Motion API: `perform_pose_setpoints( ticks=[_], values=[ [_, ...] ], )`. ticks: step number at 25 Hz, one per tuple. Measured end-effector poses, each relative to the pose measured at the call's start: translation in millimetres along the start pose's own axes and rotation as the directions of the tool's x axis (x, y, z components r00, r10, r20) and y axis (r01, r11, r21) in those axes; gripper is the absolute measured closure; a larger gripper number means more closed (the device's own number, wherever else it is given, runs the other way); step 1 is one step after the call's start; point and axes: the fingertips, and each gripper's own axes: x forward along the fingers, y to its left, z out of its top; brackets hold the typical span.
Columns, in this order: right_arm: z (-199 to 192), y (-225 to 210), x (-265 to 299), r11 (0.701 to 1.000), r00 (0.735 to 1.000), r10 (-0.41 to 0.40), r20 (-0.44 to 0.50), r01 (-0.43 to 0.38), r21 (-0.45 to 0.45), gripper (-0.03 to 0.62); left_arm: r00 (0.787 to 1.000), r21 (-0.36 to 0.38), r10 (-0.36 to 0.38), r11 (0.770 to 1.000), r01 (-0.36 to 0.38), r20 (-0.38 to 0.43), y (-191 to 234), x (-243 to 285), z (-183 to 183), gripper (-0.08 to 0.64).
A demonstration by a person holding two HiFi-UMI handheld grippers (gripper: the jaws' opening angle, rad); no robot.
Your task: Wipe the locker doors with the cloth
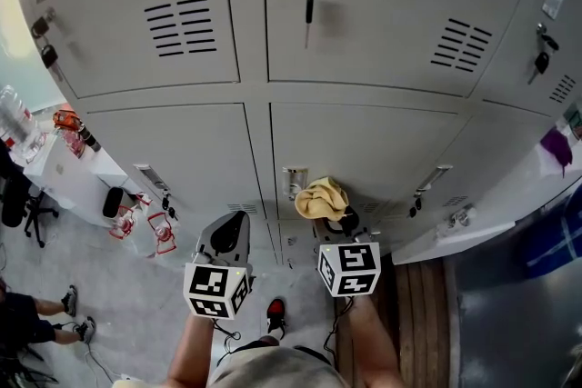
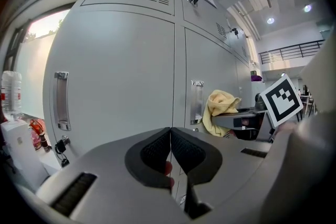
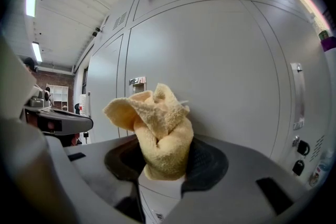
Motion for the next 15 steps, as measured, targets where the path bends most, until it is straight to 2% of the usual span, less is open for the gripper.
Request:
perform_pose_setpoints(
  ticks=[15],
  values=[
    [-12.6,-48.4,-14.1,0.992,0.992,-0.125,-0.015,0.125,0.004,0.410,0.997,0.010,-0.072,0.997,0.072,0.001,-26.9,15.1,2.8,0.537]
  ],
)
